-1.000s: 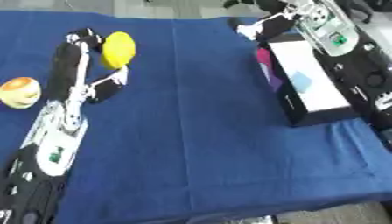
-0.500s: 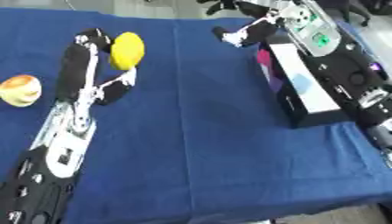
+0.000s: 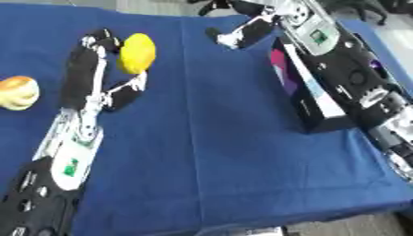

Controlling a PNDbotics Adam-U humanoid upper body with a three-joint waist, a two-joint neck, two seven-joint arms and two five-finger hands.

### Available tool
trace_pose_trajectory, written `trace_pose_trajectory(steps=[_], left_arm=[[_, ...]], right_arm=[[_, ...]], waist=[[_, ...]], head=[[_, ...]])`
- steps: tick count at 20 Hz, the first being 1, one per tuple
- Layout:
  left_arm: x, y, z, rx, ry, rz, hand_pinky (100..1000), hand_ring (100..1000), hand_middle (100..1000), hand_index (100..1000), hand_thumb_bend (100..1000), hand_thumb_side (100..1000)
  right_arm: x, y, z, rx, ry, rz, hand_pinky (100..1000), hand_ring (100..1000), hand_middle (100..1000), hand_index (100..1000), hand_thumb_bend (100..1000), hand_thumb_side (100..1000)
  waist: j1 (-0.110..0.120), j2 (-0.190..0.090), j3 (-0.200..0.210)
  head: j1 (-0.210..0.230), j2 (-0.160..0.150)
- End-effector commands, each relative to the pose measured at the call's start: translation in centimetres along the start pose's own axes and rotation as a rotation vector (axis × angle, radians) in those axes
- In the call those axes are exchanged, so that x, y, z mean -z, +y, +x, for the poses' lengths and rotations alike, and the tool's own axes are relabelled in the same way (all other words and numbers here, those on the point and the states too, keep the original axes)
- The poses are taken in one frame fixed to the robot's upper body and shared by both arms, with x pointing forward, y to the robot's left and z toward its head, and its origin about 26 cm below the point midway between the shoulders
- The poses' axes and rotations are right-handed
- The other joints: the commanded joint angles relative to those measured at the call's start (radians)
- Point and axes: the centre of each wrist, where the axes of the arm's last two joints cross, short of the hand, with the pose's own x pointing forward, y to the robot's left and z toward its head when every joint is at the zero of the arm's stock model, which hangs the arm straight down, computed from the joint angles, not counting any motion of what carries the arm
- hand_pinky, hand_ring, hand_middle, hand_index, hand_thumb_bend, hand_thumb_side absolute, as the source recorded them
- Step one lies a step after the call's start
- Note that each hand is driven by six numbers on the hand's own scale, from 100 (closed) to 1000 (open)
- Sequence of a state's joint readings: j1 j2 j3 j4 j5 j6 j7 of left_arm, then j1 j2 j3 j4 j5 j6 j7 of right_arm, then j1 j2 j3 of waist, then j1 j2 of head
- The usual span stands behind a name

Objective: Pick up the objects with one hand, pass them to the other hand, and then place them into the box on the other side of the table.

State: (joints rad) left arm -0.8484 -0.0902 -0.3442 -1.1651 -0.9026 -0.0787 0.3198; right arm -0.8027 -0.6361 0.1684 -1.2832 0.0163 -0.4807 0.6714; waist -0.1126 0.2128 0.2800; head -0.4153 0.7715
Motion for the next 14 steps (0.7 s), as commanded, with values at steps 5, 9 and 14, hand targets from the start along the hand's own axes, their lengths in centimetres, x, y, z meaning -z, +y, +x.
trace_pose_trajectory(steps=[5, 9, 14], left_arm=[[1.2, 0.2, 1.7, -0.007, -0.052, 0.025, 717, 553, 526, 498, 100, 100], [1.3, -0.2, 1.9, -0.007, -0.056, 0.022, 717, 553, 526, 498, 100, 100], [1.4, -0.3, 2.1, 0.010, -0.069, 0.021, 716, 555, 527, 499, 100, 100]], right_arm=[[0.2, -1.4, 0.9, -0.042, -0.022, 0.039, 880, 1000, 1000, 1000, 100, 200], [0.7, -1.5, 1.3, -0.038, -0.043, 0.079, 881, 1000, 1000, 1000, 100, 199], [1.0, -1.6, 1.6, -0.047, -0.050, 0.141, 881, 1000, 1000, 1000, 100, 251]], waist=[[-0.014, 0.003, 0.004], [-0.016, 0.009, 0.008], [-0.018, 0.015, 0.011]], head=[[-0.015, -0.002], [-0.020, -0.002], [-0.028, -0.002]])
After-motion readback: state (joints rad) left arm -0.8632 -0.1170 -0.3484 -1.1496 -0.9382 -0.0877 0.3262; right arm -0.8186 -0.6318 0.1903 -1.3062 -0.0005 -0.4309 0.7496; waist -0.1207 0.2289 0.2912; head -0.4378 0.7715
